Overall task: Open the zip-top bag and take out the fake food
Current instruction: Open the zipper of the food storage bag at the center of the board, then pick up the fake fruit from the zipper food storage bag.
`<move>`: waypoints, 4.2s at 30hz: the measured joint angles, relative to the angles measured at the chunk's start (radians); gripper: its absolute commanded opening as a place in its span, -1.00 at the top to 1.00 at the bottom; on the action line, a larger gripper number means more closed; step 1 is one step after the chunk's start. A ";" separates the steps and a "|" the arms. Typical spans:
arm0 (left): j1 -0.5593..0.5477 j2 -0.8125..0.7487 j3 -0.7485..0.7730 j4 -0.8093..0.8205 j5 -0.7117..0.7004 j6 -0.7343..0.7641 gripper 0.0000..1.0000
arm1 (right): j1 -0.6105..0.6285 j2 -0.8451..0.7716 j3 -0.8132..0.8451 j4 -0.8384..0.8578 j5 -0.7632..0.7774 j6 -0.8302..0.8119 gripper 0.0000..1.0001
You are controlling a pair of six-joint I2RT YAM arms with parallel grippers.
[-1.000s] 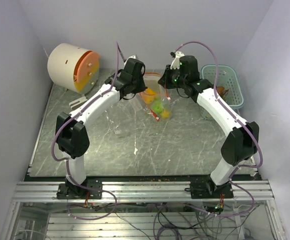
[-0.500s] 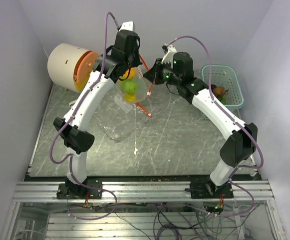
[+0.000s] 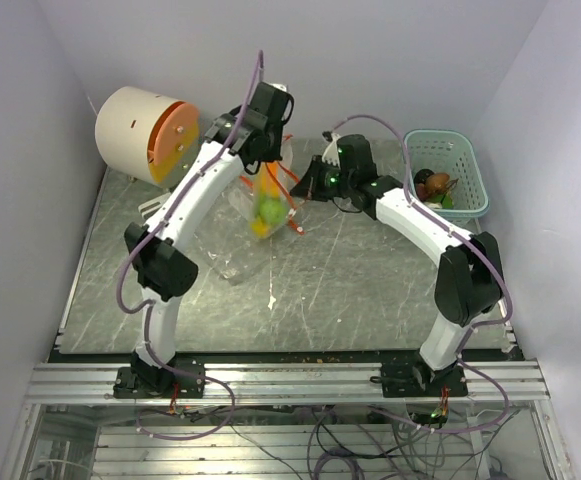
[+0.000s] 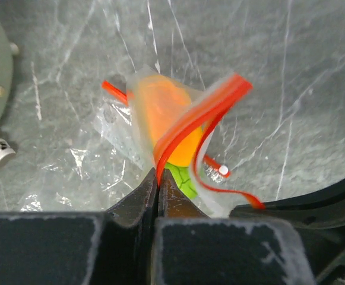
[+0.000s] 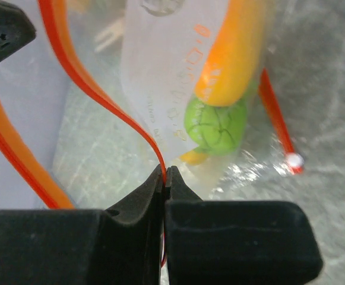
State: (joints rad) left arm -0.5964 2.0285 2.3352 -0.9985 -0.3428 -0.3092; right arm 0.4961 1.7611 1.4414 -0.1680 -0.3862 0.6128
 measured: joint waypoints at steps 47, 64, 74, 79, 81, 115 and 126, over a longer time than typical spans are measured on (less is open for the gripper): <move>-0.109 0.178 -0.029 0.120 0.251 -0.030 -0.31 | -0.137 0.181 -0.113 0.175 -0.034 0.146 1.00; 0.285 -0.034 -0.624 0.516 0.539 -0.182 -0.86 | -0.150 0.183 -0.158 0.177 0.020 0.085 1.00; 0.259 -0.020 -0.677 0.669 0.673 -0.204 -0.75 | -0.155 0.183 -0.158 0.174 0.019 0.059 1.00; 0.257 0.011 -0.731 0.701 0.681 -0.205 -0.57 | -0.164 0.182 -0.161 0.172 0.016 0.055 1.00; 0.256 0.036 -0.744 0.705 0.684 -0.205 -0.46 | -0.171 0.179 -0.167 0.171 0.014 0.055 1.00; 0.097 0.006 -0.670 0.626 0.683 -0.161 0.86 | -0.183 0.170 -0.237 0.179 0.008 -0.043 -0.27; 0.097 0.007 -0.660 0.597 0.668 -0.161 0.87 | -0.183 0.169 -0.258 0.177 0.005 -0.111 -0.11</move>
State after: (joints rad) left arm -0.4992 2.0357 1.6752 -0.4019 0.3248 -0.4698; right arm 0.3134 1.9297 1.1831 0.0090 -0.3817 0.5018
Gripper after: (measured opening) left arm 0.074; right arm 0.559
